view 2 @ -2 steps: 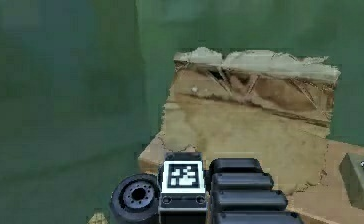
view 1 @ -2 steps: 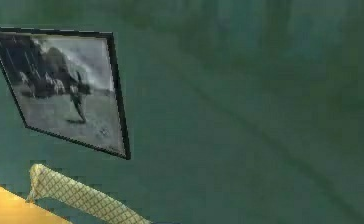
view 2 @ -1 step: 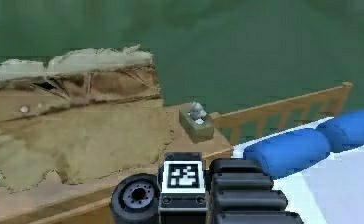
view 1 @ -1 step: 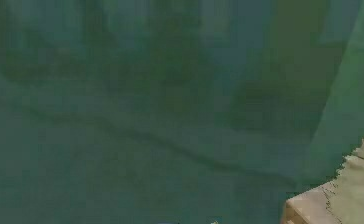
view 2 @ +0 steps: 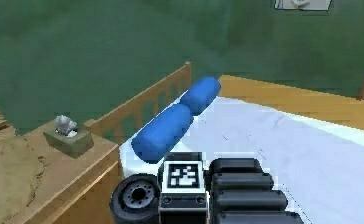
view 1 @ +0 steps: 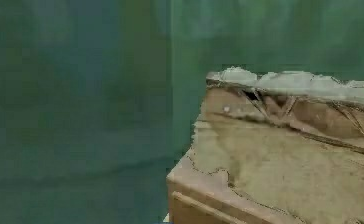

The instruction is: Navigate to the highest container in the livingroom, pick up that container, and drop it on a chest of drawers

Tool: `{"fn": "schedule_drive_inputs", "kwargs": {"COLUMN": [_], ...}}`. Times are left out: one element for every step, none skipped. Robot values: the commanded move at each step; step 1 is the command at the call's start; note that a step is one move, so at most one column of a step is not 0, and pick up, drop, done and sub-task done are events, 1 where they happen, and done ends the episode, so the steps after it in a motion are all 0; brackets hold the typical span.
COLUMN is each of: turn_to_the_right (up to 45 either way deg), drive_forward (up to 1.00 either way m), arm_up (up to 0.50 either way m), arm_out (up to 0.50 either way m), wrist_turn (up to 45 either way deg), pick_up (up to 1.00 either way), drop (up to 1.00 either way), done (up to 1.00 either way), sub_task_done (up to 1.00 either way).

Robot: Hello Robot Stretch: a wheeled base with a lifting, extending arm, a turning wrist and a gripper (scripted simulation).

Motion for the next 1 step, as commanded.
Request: {"fn": "schedule_drive_inputs", "kwargs": {"turn_to_the_right": [-45.0], "drive_forward": [0.00], "arm_up": [0.00], "arm_out": [0.00], "wrist_turn": [0.0], "pick_up": [0.00], "drop": [0.00], "done": [0.00], "sub_task_done": [0.00]}}
